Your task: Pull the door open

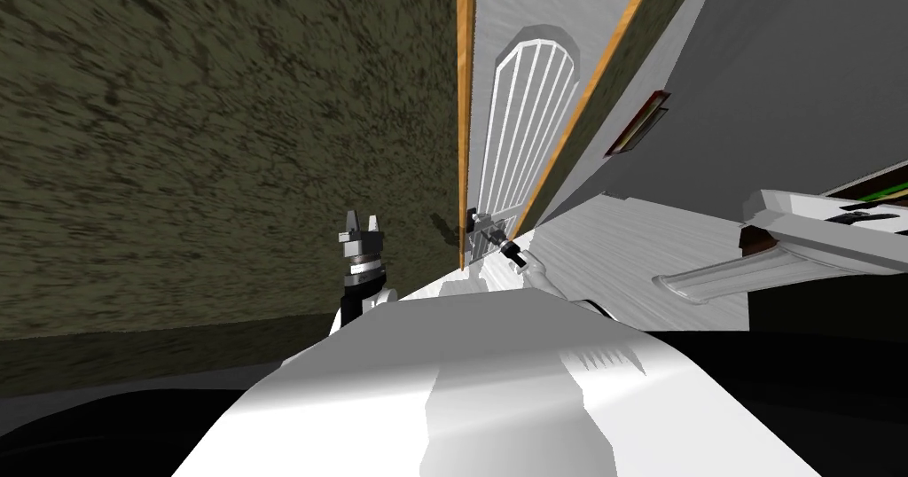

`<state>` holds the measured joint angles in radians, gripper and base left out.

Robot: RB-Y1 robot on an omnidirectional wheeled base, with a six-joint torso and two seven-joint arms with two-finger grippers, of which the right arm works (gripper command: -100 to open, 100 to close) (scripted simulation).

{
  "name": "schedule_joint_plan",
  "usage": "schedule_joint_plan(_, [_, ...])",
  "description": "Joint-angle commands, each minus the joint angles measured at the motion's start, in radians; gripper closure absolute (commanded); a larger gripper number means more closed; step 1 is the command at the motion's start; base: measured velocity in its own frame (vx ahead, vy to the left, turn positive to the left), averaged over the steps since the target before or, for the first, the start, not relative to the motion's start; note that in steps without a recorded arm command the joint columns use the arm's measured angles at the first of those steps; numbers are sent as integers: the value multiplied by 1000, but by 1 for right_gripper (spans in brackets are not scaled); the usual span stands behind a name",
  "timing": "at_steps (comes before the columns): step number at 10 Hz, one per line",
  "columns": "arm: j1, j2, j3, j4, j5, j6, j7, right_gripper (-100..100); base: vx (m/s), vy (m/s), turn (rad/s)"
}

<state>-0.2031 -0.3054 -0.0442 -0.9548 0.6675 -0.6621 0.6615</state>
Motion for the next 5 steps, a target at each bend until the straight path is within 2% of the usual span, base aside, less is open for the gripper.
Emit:
schedule_joint_plan(1, [-14,-6,-3,30,13,-8,12,-100,80,-40,24])
schedule_joint_plan(3, [-10,-2,-4,21,8,-1,11,-100,75,7,24])
schedule_joint_plan(5, [-13,3,-7,23,7,4,16,-100,182,45,30])
